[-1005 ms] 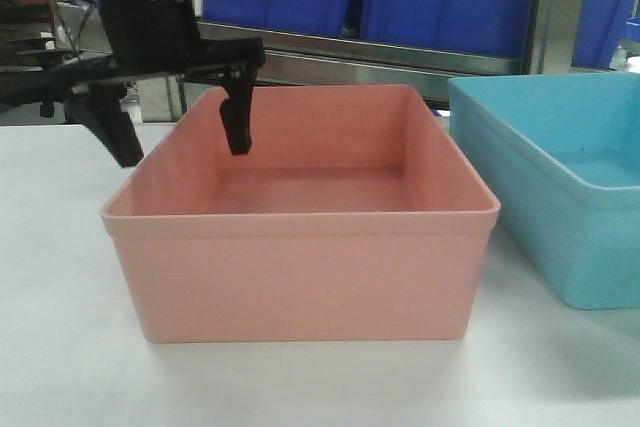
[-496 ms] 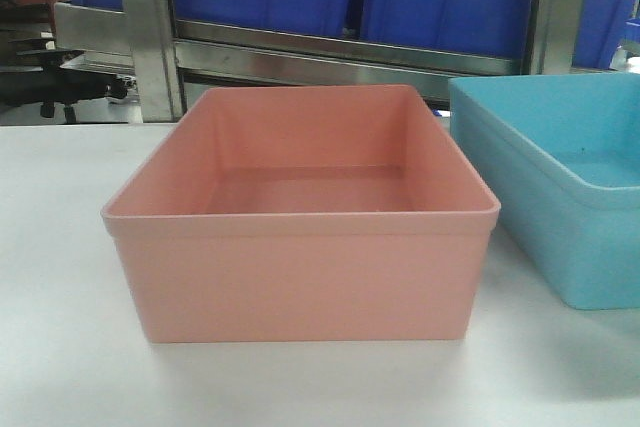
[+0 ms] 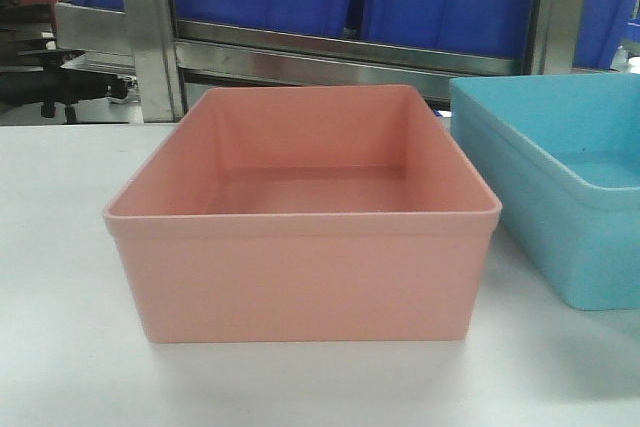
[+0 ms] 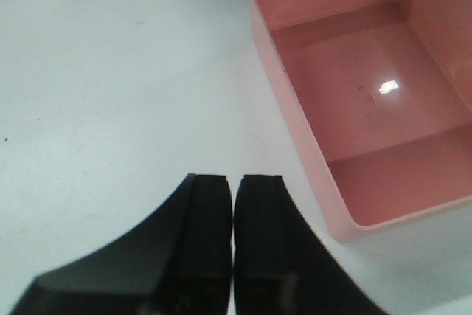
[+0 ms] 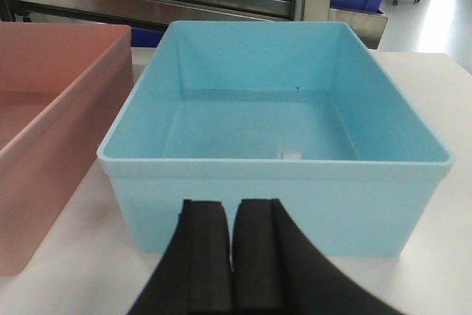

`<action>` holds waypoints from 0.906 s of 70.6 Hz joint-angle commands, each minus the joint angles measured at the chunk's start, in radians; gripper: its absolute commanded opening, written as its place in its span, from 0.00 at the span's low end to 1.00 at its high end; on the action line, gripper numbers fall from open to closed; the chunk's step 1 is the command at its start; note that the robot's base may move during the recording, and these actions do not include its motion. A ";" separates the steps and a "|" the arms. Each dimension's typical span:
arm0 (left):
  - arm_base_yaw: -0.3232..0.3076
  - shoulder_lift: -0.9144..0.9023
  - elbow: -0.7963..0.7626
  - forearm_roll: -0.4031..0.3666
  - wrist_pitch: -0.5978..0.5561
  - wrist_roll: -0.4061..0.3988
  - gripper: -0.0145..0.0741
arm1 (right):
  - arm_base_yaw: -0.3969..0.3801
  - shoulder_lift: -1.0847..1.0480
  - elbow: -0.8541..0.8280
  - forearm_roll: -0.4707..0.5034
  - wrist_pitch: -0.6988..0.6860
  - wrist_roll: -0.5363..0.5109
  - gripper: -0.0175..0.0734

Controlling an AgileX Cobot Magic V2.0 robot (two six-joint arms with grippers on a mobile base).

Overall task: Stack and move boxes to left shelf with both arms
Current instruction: 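Lower the right gripper onto the wall of the light-blue bin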

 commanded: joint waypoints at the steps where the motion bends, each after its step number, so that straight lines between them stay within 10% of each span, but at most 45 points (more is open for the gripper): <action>1: -0.007 -0.105 0.074 0.015 -0.152 0.001 0.16 | -0.006 -0.014 -0.019 -0.008 -0.124 -0.011 0.23; 26: -0.007 -0.510 0.442 -0.052 -0.401 -0.001 0.16 | -0.006 -0.013 -0.084 -0.004 -0.197 -0.011 0.23; 64: -0.007 -0.572 0.471 -0.050 -0.406 -0.001 0.16 | -0.006 0.585 -0.844 -0.004 0.278 -0.011 0.27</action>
